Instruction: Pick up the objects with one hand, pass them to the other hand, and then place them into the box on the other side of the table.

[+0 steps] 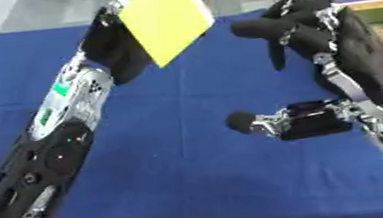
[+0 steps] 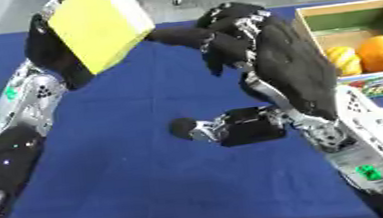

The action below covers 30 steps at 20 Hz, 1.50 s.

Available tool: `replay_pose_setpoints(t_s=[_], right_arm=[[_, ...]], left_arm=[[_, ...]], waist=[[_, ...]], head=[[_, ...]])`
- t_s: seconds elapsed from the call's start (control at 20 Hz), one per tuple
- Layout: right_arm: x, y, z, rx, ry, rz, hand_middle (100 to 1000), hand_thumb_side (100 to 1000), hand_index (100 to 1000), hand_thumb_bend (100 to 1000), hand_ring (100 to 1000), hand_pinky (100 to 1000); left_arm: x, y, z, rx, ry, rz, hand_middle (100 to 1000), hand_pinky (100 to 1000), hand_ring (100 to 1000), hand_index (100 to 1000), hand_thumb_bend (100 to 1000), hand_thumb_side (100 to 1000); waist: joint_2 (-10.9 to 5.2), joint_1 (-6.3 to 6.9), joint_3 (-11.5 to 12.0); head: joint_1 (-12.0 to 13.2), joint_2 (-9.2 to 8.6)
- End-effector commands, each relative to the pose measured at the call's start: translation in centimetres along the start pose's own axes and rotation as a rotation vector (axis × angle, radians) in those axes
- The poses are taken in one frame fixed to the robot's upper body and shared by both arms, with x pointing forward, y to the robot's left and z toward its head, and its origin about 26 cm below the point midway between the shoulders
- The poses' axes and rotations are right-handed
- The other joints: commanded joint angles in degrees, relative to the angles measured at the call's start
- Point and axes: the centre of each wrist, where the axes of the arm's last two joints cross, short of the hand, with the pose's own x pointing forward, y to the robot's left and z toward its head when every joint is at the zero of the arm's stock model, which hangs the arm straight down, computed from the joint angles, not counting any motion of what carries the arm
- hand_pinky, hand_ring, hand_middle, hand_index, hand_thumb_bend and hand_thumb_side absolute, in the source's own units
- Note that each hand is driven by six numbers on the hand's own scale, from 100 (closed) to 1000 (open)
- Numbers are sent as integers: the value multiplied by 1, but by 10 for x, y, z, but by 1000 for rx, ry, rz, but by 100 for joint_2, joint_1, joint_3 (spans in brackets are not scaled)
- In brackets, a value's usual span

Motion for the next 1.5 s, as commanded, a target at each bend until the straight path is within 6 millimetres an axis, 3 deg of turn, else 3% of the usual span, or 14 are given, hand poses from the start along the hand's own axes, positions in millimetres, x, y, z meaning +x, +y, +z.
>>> replay_pose_setpoints(t_s=[0.05, 1.05, 1.5], right_arm=[[-1, -9, -7, -19, -14, 19, 291, 312, 856, 624, 595, 601], [-1, -10, -9, -51, -59, 94, 318, 313, 872, 622, 593, 605], [-1, -9, -6, -23, -65, 94, 305, 307, 876, 613, 592, 605]], left_arm=[[5, -3, -4, -24, -5, 1, 470, 740, 520, 521, 100, 447], [-17, -4, -2, -139, 252, -66, 464, 745, 515, 511, 100, 468], [-15, -16, -6, -252, 329, -96, 462, 747, 514, 510, 100, 472]], waist=[[-105, -81, 9], [-100, -54, -73], [-112, -56, -84]], head=[[-40, -16], [44, -16], [92, -16]])
